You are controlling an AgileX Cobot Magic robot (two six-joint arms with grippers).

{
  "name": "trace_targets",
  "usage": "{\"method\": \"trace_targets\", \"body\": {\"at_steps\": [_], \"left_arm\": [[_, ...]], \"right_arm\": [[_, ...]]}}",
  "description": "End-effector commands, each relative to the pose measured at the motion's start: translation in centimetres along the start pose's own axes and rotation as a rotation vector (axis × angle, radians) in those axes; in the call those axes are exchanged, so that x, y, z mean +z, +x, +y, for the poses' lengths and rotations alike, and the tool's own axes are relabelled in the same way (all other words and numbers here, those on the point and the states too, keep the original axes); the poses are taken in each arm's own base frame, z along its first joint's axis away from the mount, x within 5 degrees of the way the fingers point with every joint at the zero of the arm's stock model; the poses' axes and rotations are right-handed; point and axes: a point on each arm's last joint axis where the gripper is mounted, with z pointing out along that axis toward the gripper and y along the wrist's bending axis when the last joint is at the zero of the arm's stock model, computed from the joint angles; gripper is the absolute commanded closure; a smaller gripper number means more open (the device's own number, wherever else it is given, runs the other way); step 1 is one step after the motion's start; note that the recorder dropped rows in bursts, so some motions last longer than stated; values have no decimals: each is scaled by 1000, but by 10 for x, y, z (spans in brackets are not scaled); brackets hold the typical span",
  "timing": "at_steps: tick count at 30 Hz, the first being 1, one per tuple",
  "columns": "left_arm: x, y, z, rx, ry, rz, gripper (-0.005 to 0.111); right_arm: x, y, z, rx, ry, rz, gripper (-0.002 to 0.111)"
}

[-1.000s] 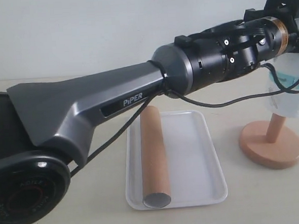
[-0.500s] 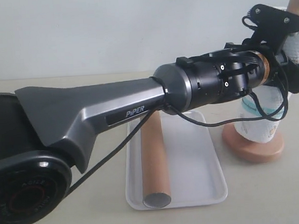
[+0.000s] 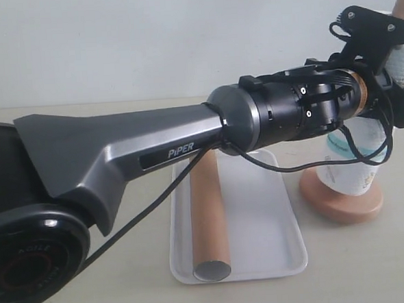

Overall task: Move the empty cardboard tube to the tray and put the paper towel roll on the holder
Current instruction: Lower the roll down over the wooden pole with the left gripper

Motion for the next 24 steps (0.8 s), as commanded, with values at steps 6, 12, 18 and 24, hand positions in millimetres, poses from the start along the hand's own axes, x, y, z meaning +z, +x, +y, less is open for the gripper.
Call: {"method": "trace_targets", "body": {"at_steps": [6, 12, 18, 24], "left_arm": [[-11, -17, 0, -6, -41, 4, 103], [-13, -15, -6, -5, -27, 21, 103], [-20, -18, -14, 1, 61, -30, 103], [-26, -7, -16, 16, 102, -10, 103]], "right_arm": [[0, -1, 0, -7, -2, -11, 107], [0, -1, 0, -7, -2, -11, 107], [0, -1, 0, -7, -2, -11, 107], [0, -1, 0, -7, -2, -11, 107]]}}
